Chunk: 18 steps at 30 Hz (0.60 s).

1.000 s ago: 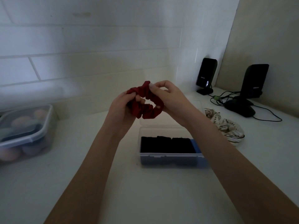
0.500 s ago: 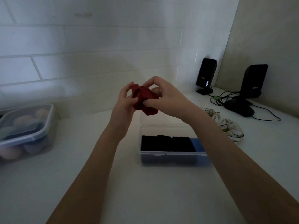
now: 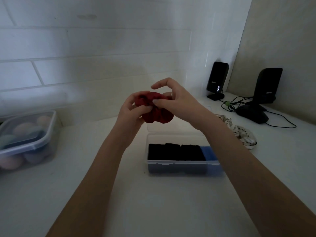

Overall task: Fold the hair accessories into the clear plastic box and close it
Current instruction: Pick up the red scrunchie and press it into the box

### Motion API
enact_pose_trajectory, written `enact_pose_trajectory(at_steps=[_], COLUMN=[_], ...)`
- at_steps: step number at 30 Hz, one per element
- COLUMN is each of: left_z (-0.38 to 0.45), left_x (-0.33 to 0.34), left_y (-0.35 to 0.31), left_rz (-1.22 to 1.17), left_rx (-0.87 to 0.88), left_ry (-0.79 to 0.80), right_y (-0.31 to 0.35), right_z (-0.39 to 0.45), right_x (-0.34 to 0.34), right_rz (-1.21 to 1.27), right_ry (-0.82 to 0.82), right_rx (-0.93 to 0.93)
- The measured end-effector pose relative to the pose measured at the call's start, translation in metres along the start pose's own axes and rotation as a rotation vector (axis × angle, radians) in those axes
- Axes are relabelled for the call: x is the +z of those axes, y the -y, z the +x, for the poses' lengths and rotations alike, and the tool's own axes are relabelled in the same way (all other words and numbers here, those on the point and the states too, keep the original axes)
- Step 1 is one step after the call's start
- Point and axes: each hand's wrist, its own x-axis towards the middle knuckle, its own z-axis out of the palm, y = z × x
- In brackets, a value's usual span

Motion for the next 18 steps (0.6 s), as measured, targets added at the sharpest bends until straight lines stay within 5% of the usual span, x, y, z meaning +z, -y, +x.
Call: enact_pose_trajectory(at_steps=[9, 18], left_z=[-0.005, -0.005], left_x=[0.004, -0.001], left_y=[-0.003, 0.002], left_rz=[-0.257, -0.16], left_rx=[-0.188, -0.163], left_ry=[0.159, 0.138], right_y=[-0.009, -0.014], right_z=[0.002, 0.002], right_x=[0.01, 0.009], right_rz=[0.163, -0.03], right_ry=[-0.02, 0.096], right_rx=[0.02, 0.236])
